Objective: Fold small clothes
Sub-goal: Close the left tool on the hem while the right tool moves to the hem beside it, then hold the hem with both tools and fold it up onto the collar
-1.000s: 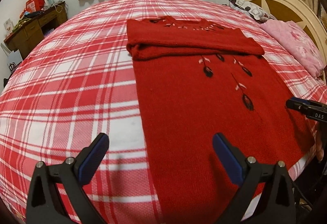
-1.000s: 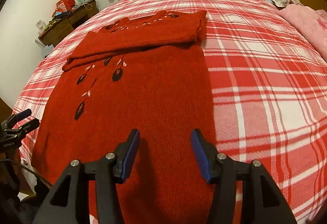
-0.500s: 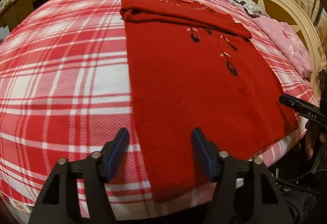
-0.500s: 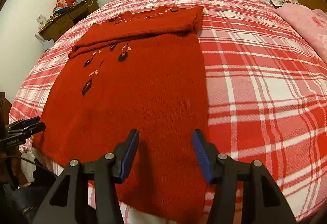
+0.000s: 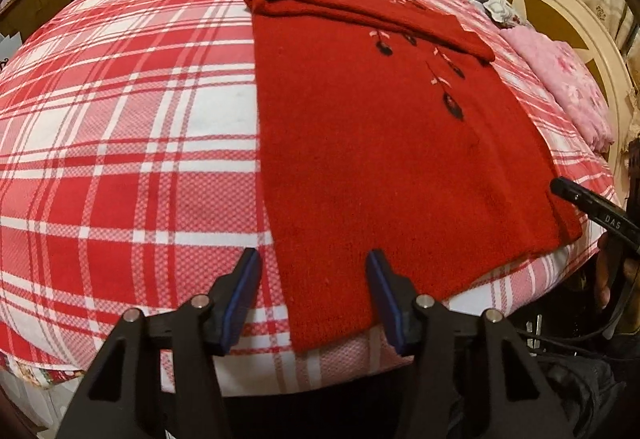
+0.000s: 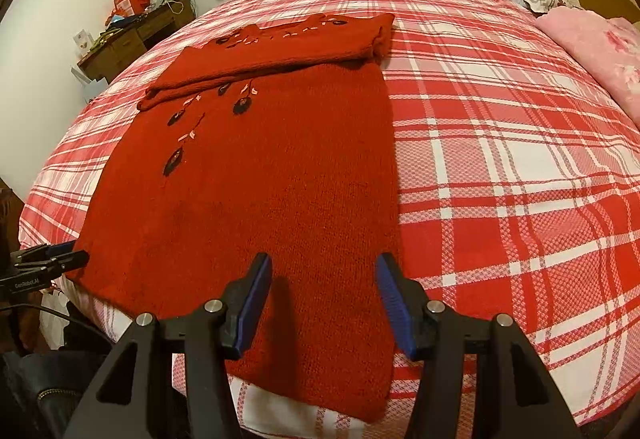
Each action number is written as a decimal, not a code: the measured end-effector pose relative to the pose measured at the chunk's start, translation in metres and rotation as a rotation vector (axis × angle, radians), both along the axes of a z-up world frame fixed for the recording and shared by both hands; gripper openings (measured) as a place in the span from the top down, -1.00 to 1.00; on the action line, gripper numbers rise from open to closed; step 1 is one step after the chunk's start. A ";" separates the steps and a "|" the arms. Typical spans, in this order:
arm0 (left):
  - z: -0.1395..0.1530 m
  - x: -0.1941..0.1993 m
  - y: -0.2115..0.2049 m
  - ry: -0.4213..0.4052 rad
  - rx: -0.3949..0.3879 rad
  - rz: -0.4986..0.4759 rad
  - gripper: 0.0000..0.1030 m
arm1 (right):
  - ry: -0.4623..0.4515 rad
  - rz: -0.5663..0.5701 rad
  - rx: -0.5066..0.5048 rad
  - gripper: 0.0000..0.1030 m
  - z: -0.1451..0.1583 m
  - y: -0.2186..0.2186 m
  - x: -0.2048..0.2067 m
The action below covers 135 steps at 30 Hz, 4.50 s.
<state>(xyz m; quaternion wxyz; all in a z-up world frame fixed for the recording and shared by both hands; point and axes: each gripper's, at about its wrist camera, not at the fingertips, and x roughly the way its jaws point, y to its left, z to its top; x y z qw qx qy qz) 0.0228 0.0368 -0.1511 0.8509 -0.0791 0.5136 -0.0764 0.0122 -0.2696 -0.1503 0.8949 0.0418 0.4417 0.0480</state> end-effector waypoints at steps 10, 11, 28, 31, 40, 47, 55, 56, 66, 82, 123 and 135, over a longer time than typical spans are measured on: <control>0.003 -0.006 -0.008 -0.018 -0.020 -0.058 0.83 | -0.017 -0.037 0.004 -0.08 0.008 -0.014 -0.006; 0.004 -0.007 -0.005 -0.021 -0.032 -0.055 0.83 | -0.017 -0.044 0.006 -0.08 0.009 -0.017 -0.007; 0.022 -0.017 0.014 -0.087 -0.096 -0.008 0.83 | 0.077 -0.024 0.067 -0.08 -0.005 -0.030 -0.039; 0.025 -0.020 0.015 -0.106 -0.113 -0.003 0.83 | 0.090 -0.005 0.071 0.22 -0.005 -0.028 -0.042; 0.023 -0.022 0.017 -0.115 -0.125 0.020 0.83 | 0.066 0.039 0.194 0.84 -0.006 -0.029 -0.047; 0.036 -0.026 0.026 -0.188 -0.138 0.059 0.83 | -0.144 -0.011 0.281 0.86 0.032 -0.044 -0.062; 0.053 -0.017 0.025 -0.225 -0.169 0.043 0.83 | -0.218 -0.031 0.305 0.86 0.051 -0.047 -0.058; 0.056 -0.016 0.025 -0.230 -0.175 0.042 0.83 | -0.222 -0.031 0.306 0.86 0.053 -0.047 -0.057; 0.094 -0.003 0.036 -0.322 -0.234 0.054 0.84 | -0.322 -0.004 0.309 0.86 0.101 -0.042 -0.039; 0.140 0.021 0.046 -0.436 -0.263 0.066 0.84 | -0.467 0.011 0.278 0.86 0.169 -0.040 -0.014; 0.098 0.235 0.059 -0.272 -0.196 0.149 0.84 | -0.271 -0.097 0.190 0.86 0.158 -0.055 0.248; 0.063 0.246 0.068 -0.268 -0.115 0.218 0.26 | -0.159 -0.244 0.171 0.40 0.075 -0.072 0.304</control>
